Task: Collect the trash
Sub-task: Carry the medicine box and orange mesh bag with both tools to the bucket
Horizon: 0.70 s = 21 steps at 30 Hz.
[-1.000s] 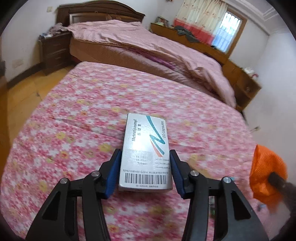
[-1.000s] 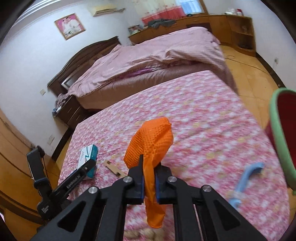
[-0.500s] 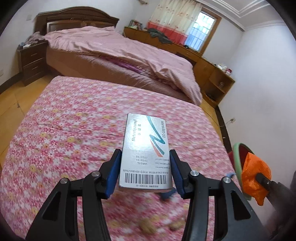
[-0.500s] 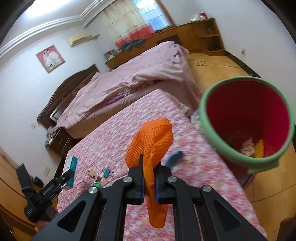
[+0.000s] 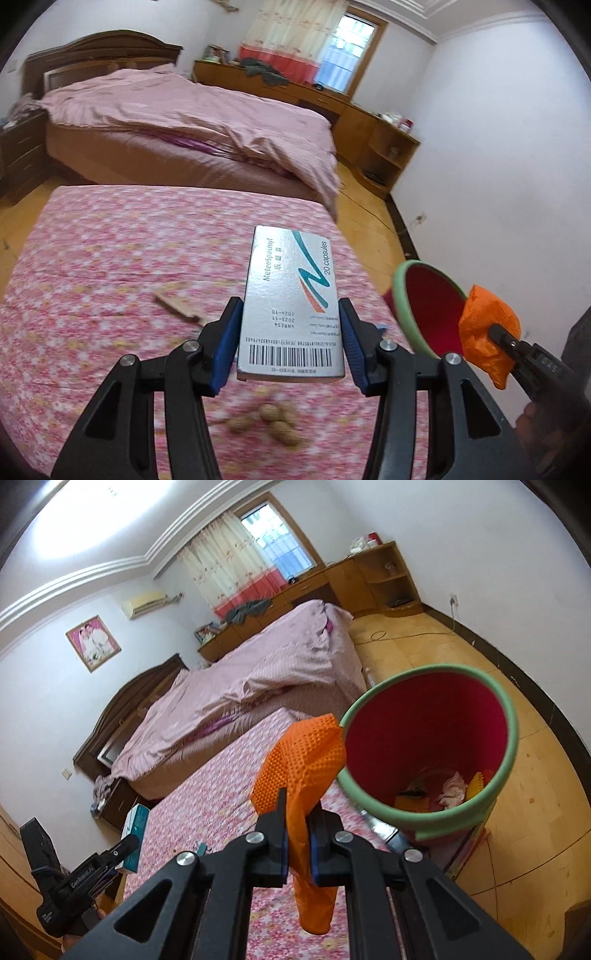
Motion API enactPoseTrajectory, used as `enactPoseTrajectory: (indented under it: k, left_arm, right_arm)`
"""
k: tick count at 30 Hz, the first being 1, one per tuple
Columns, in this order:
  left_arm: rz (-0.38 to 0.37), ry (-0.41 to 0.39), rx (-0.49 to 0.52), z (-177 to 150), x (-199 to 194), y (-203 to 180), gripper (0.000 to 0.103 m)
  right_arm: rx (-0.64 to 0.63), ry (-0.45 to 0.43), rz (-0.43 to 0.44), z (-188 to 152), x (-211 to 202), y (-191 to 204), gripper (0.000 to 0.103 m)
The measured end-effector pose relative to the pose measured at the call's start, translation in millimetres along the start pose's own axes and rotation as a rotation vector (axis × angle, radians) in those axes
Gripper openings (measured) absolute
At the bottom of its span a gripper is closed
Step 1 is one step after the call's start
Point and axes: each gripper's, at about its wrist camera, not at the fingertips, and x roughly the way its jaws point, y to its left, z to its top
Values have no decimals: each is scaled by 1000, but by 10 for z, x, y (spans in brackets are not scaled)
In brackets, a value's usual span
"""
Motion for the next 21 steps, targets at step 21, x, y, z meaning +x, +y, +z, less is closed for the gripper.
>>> enactPoseTrajectory:
  k: [21]
  left_arm:
    - [-123, 123, 168, 140, 961, -1204, 52]
  right_arm:
    - [113, -41, -51, 334, 173, -847, 11]
